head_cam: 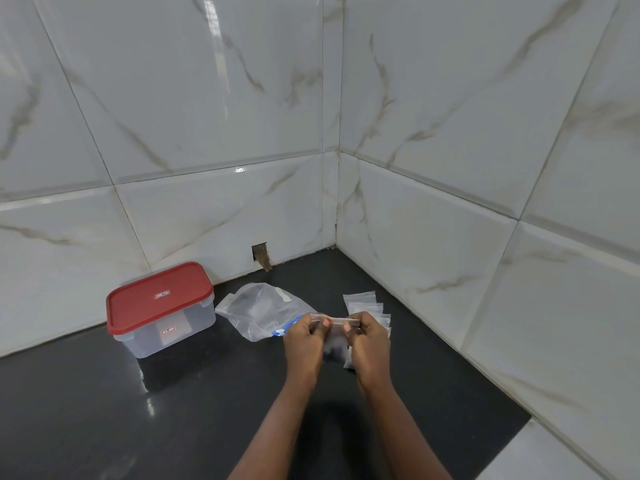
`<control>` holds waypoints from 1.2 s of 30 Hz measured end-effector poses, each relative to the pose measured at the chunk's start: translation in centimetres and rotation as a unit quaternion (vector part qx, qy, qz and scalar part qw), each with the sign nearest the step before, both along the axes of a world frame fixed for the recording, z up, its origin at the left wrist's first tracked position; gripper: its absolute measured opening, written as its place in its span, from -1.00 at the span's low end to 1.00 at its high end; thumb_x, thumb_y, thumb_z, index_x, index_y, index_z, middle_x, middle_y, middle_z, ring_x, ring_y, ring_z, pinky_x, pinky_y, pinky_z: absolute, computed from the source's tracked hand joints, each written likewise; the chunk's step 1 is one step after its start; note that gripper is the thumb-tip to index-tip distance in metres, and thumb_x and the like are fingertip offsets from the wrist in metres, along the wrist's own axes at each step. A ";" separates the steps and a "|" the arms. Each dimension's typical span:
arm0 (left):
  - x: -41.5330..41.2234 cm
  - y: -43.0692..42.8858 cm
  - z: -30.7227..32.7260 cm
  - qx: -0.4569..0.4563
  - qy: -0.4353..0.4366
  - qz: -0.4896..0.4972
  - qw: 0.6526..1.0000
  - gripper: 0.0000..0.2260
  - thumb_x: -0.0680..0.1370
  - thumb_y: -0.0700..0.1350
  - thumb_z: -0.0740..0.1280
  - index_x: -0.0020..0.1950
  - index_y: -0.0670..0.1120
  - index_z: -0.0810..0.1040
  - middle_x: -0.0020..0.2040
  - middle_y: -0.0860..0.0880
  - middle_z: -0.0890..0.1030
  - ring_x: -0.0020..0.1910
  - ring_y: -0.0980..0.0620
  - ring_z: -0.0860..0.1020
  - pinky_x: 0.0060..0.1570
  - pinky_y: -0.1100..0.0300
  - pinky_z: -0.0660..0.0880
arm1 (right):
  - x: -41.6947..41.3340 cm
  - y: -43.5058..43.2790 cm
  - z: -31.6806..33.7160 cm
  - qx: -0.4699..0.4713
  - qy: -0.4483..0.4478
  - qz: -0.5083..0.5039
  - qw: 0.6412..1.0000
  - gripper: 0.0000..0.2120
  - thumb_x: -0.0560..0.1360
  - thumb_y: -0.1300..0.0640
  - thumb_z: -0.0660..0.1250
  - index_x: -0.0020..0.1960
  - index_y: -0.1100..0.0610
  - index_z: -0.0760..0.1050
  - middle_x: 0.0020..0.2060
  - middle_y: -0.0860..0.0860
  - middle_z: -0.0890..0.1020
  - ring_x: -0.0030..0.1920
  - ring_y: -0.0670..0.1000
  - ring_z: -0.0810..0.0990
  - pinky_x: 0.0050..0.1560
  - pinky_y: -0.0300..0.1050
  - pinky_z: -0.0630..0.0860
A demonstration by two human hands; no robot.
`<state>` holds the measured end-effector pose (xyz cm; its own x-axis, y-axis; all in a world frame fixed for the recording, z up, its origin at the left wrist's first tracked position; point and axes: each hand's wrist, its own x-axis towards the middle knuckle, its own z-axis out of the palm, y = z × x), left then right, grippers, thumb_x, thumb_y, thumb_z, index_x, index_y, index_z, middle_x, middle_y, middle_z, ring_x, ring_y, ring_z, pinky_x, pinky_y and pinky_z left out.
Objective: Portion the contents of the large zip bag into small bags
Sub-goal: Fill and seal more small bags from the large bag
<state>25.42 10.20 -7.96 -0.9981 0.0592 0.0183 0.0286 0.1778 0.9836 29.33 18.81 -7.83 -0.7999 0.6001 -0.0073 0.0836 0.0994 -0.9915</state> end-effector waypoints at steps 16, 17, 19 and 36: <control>-1.0 0.9 -0.3 -0.027 -0.011 -0.032 0.999 -0.91 0.51 -0.17 0.36 -0.11 -0.17 0.63 -0.20 -0.08 0.62 -0.15 -0.01 0.57 -0.10 0.22 0.51 | 0.8 2.8 -0.3 -0.004 -0.017 0.038 0.999 -0.88 0.42 0.33 0.41 -0.21 0.14 0.66 -0.32 0.02 0.66 -0.27 -0.07 0.60 -0.24 -0.38 0.51; -1.2 0.9 -0.3 -0.015 -0.028 -0.045 0.998 -0.89 0.52 -0.16 0.34 -0.09 -0.17 0.63 -0.20 -0.08 0.62 -0.15 -0.01 0.56 -0.09 0.20 0.52 | 0.9 3.4 -0.2 0.008 -0.025 0.050 0.998 -0.85 0.44 0.35 0.39 -0.18 0.15 0.67 -0.30 0.04 0.67 -0.24 -0.04 0.62 -0.19 -0.33 0.54; -1.4 0.9 -0.4 -0.006 -0.045 -0.066 0.997 -0.86 0.55 -0.15 0.30 -0.06 -0.17 0.62 -0.22 -0.03 0.59 -0.16 0.02 0.54 -0.14 0.25 0.49 | 1.0 4.5 -0.2 0.015 -0.033 0.050 0.998 -0.74 0.46 0.40 0.33 -0.23 0.09 0.65 -0.30 0.07 0.67 -0.26 0.00 0.64 -0.16 -0.25 0.59; -1.8 2.7 -1.8 0.016 -0.112 -0.041 0.993 -0.90 0.48 -0.10 0.39 -0.08 -0.09 0.55 -0.12 0.01 0.58 -0.08 0.05 0.50 -0.04 0.13 0.48 | 1.7 5.9 -1.8 -0.105 0.003 0.037 0.994 -0.86 0.50 0.29 0.34 -0.24 0.20 0.55 -0.24 0.17 0.64 -0.15 0.14 0.64 -0.02 0.10 0.62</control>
<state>23.64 12.93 -9.74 -0.9692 0.1424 -0.2010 -0.1791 0.1532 0.9718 31.05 24.73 -9.58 -0.8425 0.5249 -0.1213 0.0777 -0.1044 -0.9915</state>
